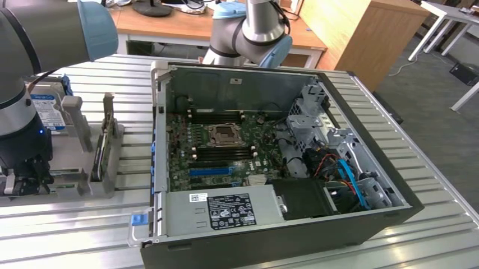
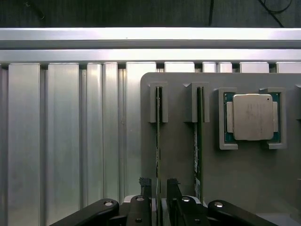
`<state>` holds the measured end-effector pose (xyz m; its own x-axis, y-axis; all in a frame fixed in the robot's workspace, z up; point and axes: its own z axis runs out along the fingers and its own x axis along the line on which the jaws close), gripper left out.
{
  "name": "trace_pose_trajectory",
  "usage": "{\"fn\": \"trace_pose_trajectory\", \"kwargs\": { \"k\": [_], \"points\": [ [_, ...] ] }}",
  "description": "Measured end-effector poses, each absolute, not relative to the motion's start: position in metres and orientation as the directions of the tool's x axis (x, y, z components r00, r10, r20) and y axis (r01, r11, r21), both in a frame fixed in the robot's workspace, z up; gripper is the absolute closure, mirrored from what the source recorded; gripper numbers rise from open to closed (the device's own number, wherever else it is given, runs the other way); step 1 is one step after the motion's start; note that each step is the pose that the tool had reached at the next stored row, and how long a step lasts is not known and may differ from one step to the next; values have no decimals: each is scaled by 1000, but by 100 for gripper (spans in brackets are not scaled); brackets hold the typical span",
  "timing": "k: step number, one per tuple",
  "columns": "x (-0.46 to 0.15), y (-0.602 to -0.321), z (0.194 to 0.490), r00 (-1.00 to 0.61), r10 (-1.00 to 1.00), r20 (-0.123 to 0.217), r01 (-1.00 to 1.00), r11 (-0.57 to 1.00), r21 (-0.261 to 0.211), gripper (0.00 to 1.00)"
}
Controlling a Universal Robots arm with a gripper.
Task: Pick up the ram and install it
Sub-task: 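Pick up the ram and move it above insertion slot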
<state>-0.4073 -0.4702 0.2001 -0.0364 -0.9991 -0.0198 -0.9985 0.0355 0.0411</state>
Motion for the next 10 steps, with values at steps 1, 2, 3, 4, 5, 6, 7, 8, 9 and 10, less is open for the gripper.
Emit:
{"fn": "trace_pose_trajectory", "kwargs": {
  "k": [1, 2, 3, 4, 5, 6, 7, 8, 9, 10],
  "points": [
    [-407, -470, 200, -36, -999, -20, -999, 36, 41, 73],
    [-407, -470, 200, -36, -999, -20, -999, 36, 41, 73],
    [-407, -470, 200, -36, -999, -20, -999, 36, 41, 73],
    [-407, -470, 200, -36, -999, -20, -999, 36, 41, 73],
    [-407, -470, 200, -36, -999, -20, -999, 36, 41, 73],
    [-407, -470, 200, -36, -999, -20, -999, 36, 41, 73],
    [-407, -470, 200, -36, -999, -20, -999, 36, 41, 73],
    [-407, -470, 200, -36, -999, -20, -999, 36, 41, 73],
    [-407, -470, 200, -36, -999, -20, -999, 36, 41, 73],
    [-407, -470, 200, -36, -999, -20, -999, 36, 41, 73]
  ]
}}
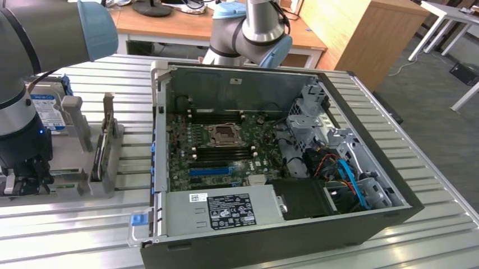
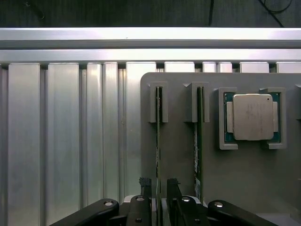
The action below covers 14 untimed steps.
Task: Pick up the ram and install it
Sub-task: 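Pick up the ram and move it above insertion slot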
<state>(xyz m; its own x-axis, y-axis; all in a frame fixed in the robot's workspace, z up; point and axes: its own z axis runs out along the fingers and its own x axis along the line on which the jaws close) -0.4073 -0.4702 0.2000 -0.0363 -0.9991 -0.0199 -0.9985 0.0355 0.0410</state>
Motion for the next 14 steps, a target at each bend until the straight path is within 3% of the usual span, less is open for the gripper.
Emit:
{"fn": "trace_pose_trajectory", "kwargs": {
  "k": [4, 6, 14],
  "points": [
    [-407, -470, 200, -36, -999, -20, -999, 36, 41, 75],
    [-407, -470, 200, -36, -999, -20, -999, 36, 41, 87],
    [-407, -470, 200, -36, -999, -20, -999, 36, 41, 88]
  ]
}}
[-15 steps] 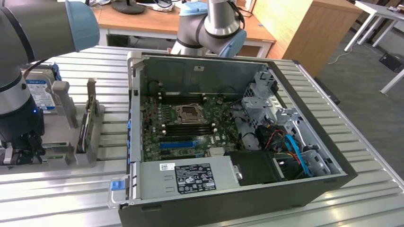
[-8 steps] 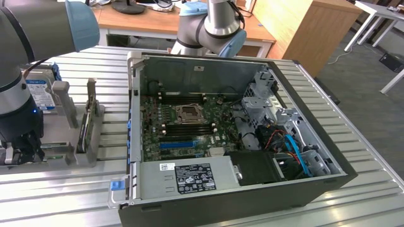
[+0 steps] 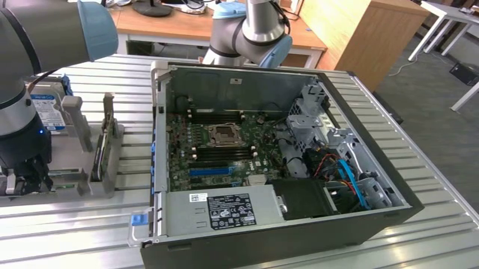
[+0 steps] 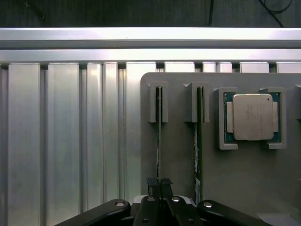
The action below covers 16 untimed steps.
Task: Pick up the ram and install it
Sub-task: 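Pick up the ram and move it above insertion slot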
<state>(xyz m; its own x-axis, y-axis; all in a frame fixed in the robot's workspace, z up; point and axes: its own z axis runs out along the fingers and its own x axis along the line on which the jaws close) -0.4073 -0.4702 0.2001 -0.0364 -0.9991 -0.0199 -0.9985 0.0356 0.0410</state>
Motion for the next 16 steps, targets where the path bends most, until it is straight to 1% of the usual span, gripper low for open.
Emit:
{"fn": "trace_pose_trajectory", "kwargs": {
  "k": [8, 16],
  "points": [
    [-407, -470, 201, -36, -999, -20, -999, 35, 41, 88],
    [-407, -470, 216, -36, -999, -19, -999, 35, 41, 88]
  ]
}}
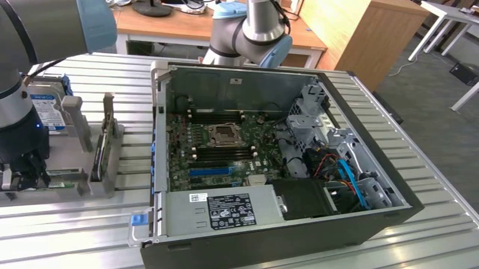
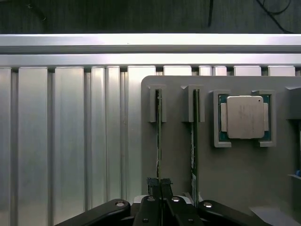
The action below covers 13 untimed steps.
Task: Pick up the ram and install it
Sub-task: 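Pick up the ram and move it above insertion slot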
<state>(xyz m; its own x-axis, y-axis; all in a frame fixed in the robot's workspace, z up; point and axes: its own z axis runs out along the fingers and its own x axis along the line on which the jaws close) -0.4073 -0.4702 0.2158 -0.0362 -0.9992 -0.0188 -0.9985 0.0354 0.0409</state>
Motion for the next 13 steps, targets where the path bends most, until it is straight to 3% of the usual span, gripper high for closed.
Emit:
{"fn": "trace_pose_trajectory", "kwargs": {
  "k": [13],
  "points": [
    [-407, -470, 266, -36, -999, -16, -999, 36, 41, 88]
  ]
}}
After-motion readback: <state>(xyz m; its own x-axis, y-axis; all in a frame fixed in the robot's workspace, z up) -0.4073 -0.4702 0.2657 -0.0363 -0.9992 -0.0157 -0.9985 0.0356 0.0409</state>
